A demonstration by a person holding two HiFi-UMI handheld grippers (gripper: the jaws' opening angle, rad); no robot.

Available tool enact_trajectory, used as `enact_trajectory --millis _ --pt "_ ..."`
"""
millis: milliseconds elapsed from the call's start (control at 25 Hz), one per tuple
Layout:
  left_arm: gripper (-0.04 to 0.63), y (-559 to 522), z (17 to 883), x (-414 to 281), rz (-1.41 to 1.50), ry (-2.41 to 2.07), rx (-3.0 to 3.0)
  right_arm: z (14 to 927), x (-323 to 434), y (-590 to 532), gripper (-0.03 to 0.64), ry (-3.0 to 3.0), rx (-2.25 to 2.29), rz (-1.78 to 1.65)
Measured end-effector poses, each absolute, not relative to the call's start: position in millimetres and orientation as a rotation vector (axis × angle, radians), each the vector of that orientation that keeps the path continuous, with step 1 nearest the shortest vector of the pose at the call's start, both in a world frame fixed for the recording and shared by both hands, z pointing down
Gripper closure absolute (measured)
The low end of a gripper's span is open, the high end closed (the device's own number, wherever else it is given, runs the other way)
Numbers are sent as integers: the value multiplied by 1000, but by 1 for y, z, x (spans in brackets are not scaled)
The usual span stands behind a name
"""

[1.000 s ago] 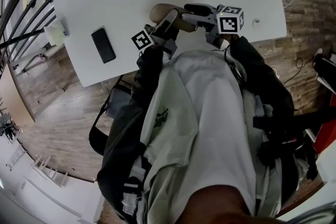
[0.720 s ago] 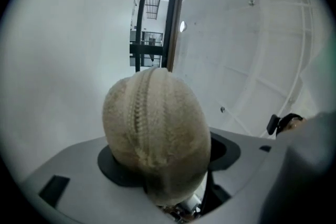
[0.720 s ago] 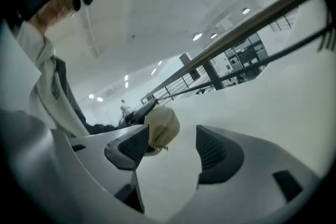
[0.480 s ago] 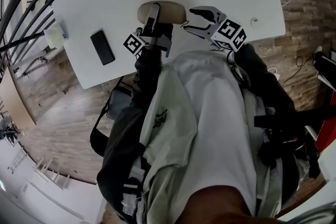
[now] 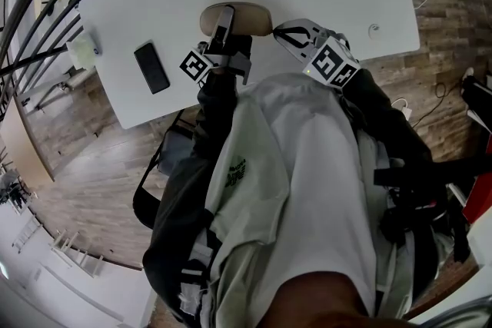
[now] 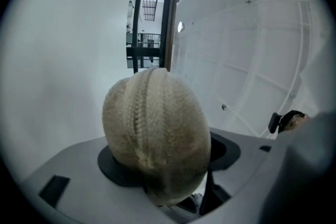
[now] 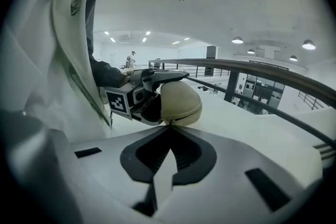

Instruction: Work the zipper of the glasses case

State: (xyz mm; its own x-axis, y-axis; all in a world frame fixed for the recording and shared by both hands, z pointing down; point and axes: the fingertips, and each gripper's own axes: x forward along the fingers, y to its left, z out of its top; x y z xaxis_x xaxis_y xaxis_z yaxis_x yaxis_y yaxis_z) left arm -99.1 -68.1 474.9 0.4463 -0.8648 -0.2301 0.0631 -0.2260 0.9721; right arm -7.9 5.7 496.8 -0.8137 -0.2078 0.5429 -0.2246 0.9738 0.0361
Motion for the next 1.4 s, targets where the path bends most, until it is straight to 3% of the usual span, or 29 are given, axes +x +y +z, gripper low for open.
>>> enact_trajectory --millis 840,1400 --pt "291 -42 434 -66 -625 -578 1940 475 3 -12 623 -2622 333 73" --pt "291 -38 439 -63 -583 -446 1865 463 -3 -15 623 -2613 248 -46"
